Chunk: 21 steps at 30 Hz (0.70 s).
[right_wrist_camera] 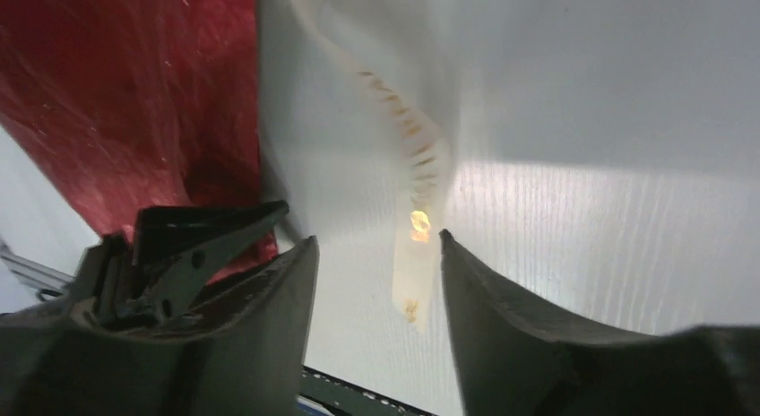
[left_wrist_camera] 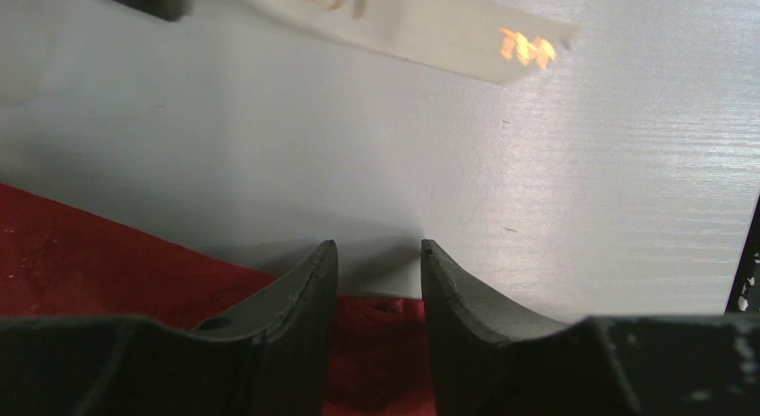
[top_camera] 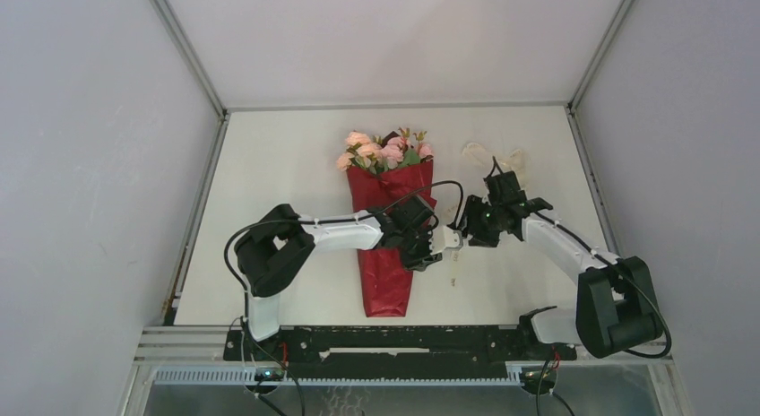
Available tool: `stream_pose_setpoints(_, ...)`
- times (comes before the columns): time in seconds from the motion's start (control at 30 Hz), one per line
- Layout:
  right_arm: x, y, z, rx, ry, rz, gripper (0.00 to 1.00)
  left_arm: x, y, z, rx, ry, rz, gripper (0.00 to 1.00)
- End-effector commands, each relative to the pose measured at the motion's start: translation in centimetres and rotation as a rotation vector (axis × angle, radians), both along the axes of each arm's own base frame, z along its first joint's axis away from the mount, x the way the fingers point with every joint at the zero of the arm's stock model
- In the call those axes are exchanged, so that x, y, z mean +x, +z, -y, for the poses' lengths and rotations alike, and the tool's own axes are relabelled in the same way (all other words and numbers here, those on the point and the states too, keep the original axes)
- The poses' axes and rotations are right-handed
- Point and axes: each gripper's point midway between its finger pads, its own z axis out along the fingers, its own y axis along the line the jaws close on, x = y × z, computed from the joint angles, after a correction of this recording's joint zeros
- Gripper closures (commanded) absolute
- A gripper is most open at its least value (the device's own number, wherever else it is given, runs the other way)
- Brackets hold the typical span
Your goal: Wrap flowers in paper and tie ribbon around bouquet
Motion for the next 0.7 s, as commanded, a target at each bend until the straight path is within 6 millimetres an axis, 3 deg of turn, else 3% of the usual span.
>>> stream_pose_setpoints(0.0, 4.7, 4.6, -0.6, 0.129, 0.013, 0.174, 0.29, -2.2, -3.9, -3.1, 0.153, 0.009, -0.104, 0.56)
stream_pose_setpoints(0.07, 6.6, 6.1, -0.5, 0.155, 0.009, 0.224, 0.03, -2.2, -3.9, -3.1, 0.153, 0.009, -0.107, 0.56)
stream_pose_setpoints(0.17, 9.4, 8.0, -1.8, 0.189, 0.064, 0.294, 0.0, -2.2, -3.9, -3.0, 0.153, 0.01, -0.106, 0.56)
stream_pose_setpoints(0.27, 12.6, 8.4, -3.8, 0.253, 0.133, 0.297, 0.0, -2.2, -4.0, -3.1, 0.154, 0.011, -0.108, 0.56)
stream_pose_setpoints(0.43, 15.8, 4.8, -6.5, 0.254, 0.201, 0.204, 0.0, -2.2, -4.0, -3.0, 0.155, 0.013, -0.107, 0.57)
stream_pose_setpoints(0.67, 15.4, -1.3, -8.9, 0.252, 0.229, 0.059, 0.0, -2.2, -4.0, -3.1, 0.157, 0.012, -0.107, 0.57)
